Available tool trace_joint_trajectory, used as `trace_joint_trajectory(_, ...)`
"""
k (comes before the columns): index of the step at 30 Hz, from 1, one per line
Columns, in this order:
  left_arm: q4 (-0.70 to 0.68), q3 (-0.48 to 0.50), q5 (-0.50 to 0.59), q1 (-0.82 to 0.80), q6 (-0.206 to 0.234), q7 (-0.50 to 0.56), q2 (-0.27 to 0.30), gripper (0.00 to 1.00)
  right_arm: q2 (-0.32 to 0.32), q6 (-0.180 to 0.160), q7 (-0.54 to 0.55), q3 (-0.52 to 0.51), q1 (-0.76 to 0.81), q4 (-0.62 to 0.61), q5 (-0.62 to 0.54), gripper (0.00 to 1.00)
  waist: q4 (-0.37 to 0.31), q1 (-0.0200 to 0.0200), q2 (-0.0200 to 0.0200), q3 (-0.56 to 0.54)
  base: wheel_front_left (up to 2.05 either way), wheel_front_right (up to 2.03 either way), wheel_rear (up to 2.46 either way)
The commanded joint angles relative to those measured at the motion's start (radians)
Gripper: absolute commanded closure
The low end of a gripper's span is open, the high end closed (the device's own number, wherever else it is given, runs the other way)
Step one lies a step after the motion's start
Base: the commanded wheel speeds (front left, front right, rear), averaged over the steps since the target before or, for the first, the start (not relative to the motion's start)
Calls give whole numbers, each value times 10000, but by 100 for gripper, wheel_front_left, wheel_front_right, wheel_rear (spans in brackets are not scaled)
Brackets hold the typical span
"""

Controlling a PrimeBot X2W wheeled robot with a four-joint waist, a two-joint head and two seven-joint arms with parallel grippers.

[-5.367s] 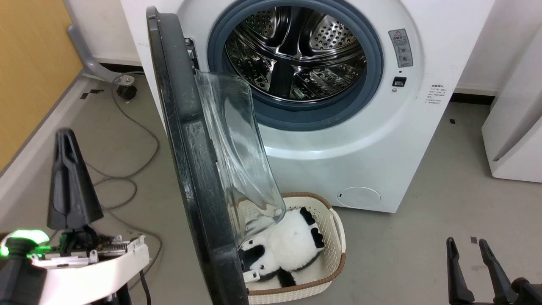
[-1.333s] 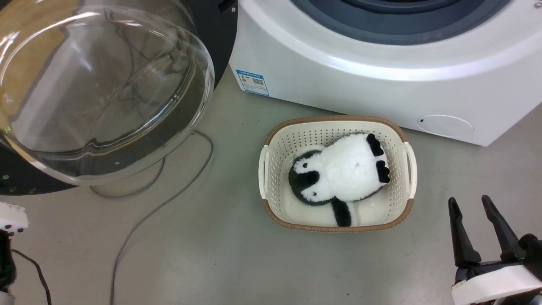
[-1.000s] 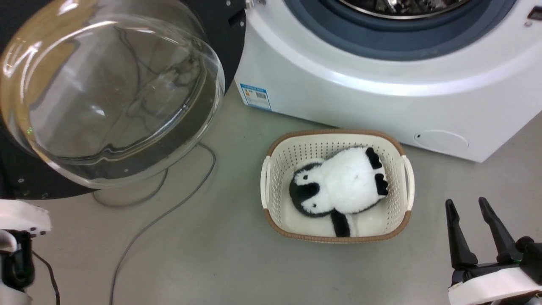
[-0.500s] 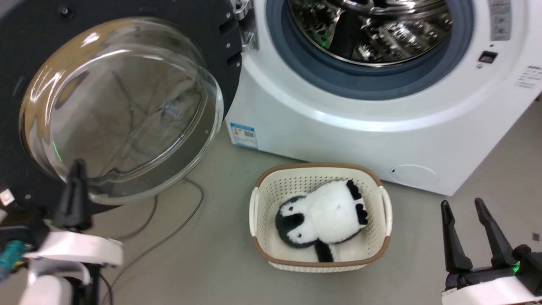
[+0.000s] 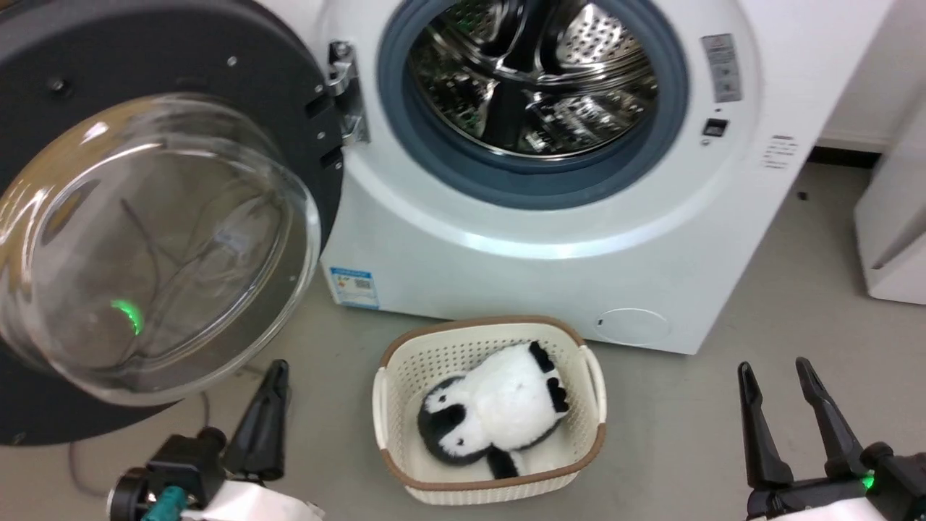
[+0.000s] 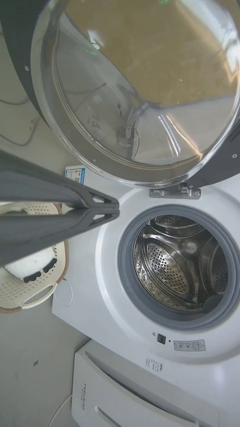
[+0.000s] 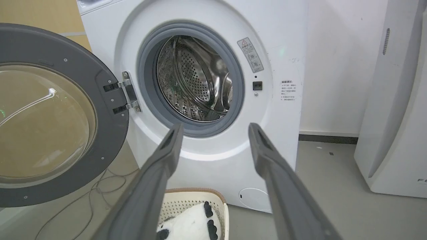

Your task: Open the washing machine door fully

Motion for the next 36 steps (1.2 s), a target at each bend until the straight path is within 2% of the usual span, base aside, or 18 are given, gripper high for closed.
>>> trace_joint_trajectory(1, -33, -83, 109, 120, 60, -29, -53, 100, 52, 6, -41, -26, 149, -90, -44, 0, -227, 1, 0, -182, 0, 0, 0)
trace_joint_trajectory(8, 230, -495, 627, 503, 241, -306, -144, 100, 122, 6, -42, -4, 484, -174, -23, 0, -638, 1, 0, -378, 0, 0, 0)
trace_joint_trajectory(14, 344, -665, 635, 736, 327, -443, -421, 100, 186, 6, -43, -30, 655, -144, -8, 0, -859, 1, 0, -470, 0, 0, 0)
trace_joint_trajectory(15, 355, -677, 641, 765, 351, -459, -456, 92, 192, 6, -43, -29, 681, -110, -19, 0, -892, 1, 0, -478, 0, 0, 0)
trace_joint_trajectory(16, 362, -681, 640, 789, 375, -473, -491, 36, 196, 6, -43, -30, 702, -81, -28, 0, -918, 1, 0, -483, 0, 0, 0)
trace_joint_trajectory(17, 370, -659, 642, 829, 447, -500, -562, 0, 202, 6, -43, -46, 732, -32, -32, 0, -970, 1, 0, -500, 0, 0, 0)
trace_joint_trajectory(31, 481, -523, 967, 885, 680, -582, -725, 0, 258, 6, -43, 24, 776, 208, 32, 0, -1154, 1, 0, -551, 0, 0, 0)
trace_joint_trajectory(34, 415, -475, 993, 920, 586, -584, -762, 0, 262, 6, -43, 12, 778, 239, 44, 0, -1149, 1, 0, -562, 0, 0, 0)
trace_joint_trajectory(35, 422, -490, 954, 797, 577, -532, -729, 100, 228, 0, 1, 21, 646, 207, 24, 100, -1151, 1, 0, -561, 0, 0, 0)
trace_joint_trajectory(36, 418, -498, 955, 792, 573, -527, -732, 100, 228, 0, 6, 23, 642, 211, 21, 100, -1151, 1, 0, -563, 0, 0, 0)
